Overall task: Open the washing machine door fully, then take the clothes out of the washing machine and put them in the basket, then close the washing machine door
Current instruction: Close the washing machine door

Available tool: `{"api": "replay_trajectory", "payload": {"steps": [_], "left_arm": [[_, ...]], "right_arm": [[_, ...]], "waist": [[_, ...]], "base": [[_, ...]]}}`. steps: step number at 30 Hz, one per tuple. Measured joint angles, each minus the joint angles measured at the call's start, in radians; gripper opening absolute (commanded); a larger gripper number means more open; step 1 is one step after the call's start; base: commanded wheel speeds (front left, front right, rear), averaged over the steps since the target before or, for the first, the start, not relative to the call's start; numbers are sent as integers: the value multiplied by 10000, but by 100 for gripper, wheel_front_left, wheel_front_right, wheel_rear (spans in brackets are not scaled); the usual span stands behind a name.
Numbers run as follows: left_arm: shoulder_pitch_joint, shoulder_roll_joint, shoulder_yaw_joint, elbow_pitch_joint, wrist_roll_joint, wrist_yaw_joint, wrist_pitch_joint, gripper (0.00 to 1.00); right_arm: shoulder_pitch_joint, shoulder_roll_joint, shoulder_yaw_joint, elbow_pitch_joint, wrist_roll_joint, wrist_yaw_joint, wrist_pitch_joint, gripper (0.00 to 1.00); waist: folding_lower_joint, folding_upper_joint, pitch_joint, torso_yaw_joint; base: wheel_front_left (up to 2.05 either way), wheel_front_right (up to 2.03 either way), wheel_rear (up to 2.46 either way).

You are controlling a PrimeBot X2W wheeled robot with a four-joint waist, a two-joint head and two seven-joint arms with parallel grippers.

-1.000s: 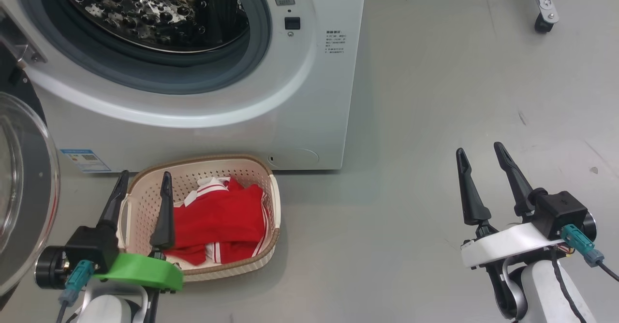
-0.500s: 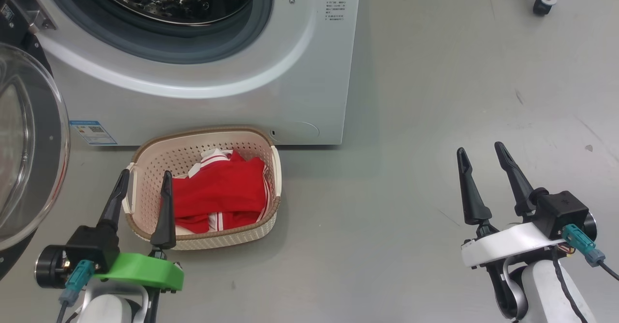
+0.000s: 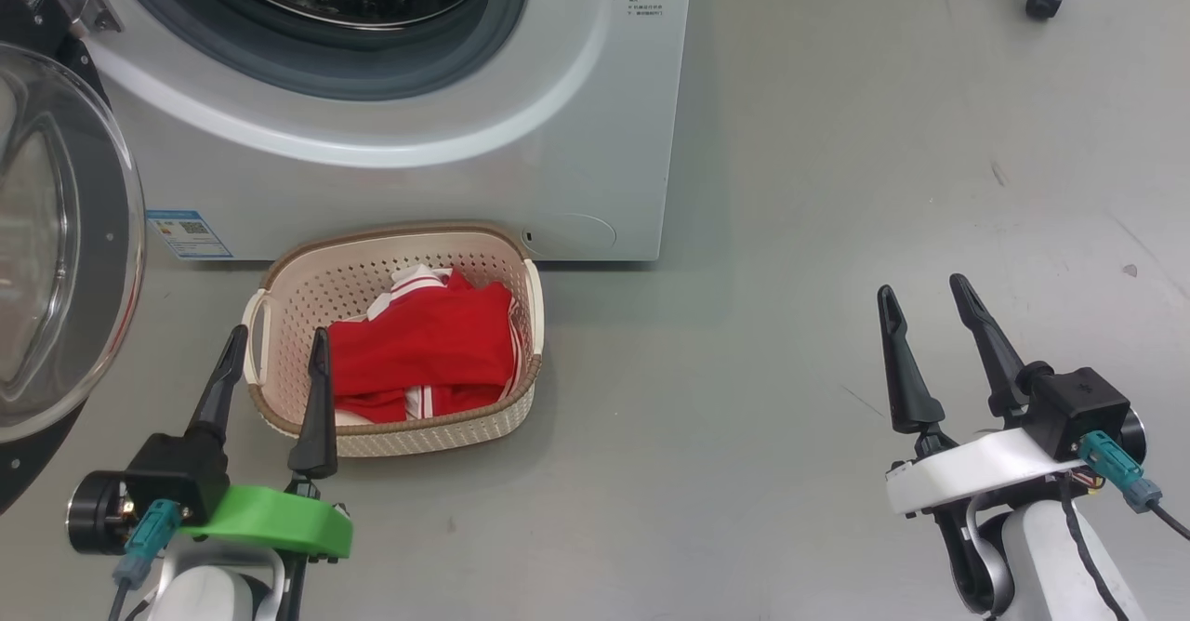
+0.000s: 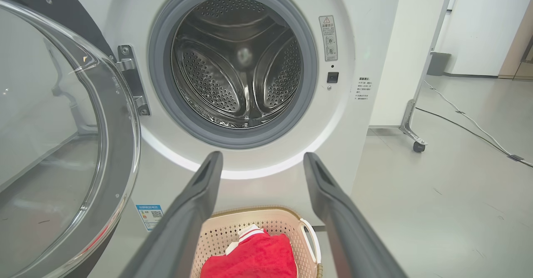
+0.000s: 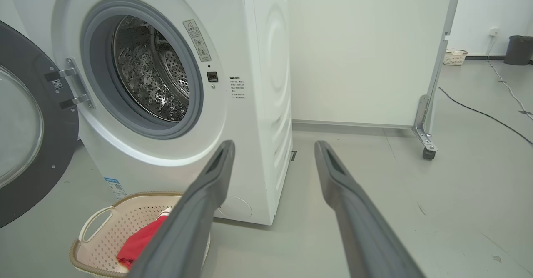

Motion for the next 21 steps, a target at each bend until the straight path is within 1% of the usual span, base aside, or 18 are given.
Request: {"api": "replay_trajectory", "payload": {"steps": [4, 6, 21], "left_arm": [[0, 0, 4, 2, 0, 0, 0, 100], [0, 0, 10, 2, -2, 4, 0, 100], [0, -2, 0, 17, 0, 59, 0, 100]], "right_arm": [[-2, 0, 2, 2, 2, -4, 0, 100], [-5, 0, 2, 4, 2, -67, 0, 100], [-17, 0, 10, 67, 2, -71, 0, 100]], "waist": [[0, 0, 0, 2], [0, 0, 0, 3], [0, 0, -49, -5]], "base": [[-6, 7, 0], [-6, 10, -3], [-7, 7, 0]]}}
